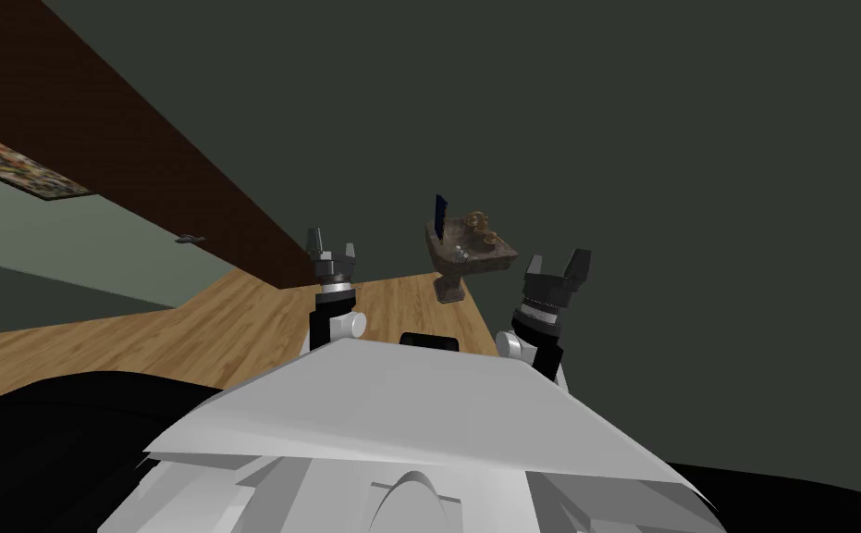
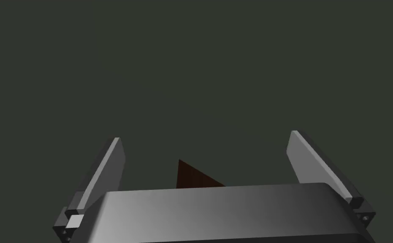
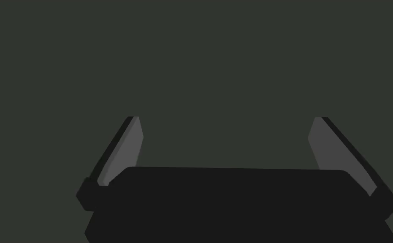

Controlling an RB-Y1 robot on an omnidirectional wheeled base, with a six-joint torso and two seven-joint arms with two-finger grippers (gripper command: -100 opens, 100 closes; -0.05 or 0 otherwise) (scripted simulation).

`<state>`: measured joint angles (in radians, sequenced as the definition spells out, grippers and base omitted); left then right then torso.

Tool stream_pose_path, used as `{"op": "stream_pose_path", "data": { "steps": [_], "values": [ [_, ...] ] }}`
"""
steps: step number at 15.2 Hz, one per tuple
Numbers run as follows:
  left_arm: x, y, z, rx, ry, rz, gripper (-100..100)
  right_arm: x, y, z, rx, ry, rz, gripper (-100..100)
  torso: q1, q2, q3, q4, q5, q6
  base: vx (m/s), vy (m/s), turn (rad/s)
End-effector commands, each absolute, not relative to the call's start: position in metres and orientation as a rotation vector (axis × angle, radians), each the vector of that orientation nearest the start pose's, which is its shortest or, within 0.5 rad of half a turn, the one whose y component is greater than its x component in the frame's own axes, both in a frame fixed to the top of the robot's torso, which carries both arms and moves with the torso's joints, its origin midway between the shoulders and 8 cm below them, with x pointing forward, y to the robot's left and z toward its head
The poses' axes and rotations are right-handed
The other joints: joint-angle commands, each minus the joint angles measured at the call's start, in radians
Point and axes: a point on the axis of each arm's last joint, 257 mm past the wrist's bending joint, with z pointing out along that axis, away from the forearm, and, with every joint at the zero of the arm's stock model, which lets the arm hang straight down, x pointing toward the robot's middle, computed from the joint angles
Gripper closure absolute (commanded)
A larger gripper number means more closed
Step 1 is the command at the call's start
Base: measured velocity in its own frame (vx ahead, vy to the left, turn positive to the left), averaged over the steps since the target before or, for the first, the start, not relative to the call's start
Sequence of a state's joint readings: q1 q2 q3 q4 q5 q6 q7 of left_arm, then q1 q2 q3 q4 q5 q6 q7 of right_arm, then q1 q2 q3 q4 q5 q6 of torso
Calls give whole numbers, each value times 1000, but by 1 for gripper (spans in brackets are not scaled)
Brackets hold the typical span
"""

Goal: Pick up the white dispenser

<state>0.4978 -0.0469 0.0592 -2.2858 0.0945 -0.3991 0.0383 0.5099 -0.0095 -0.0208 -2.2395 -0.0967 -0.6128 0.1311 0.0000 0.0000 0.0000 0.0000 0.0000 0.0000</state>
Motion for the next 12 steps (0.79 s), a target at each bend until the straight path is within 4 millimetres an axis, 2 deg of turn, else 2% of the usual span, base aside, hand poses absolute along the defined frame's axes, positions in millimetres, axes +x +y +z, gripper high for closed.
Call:
{"op": "stream_pose_path", "data": {
  "steps": [1,7,11,12],
  "values": [
    [352,317,8,-831,557,-1318,0,330,-294,22,592,583,1225,-100,0,0,0,0,0,0,3,3,29],
    [352,317,8,-831,557,-1318,0,336,-286,7,542,699,1222,-100,0,-1,0,0,0,0,10,6,60],
    [352,317,8,-831,557,-1318,0,340,-281,-9,504,801,1214,-100,0,-1,-1,0,0,0,14,6,79],
    [352,317,8,-831,557,-1318,0,342,-280,-19,499,844,1207,-100,0,-1,-1,0,0,0,18,7,98]
  ]
}}
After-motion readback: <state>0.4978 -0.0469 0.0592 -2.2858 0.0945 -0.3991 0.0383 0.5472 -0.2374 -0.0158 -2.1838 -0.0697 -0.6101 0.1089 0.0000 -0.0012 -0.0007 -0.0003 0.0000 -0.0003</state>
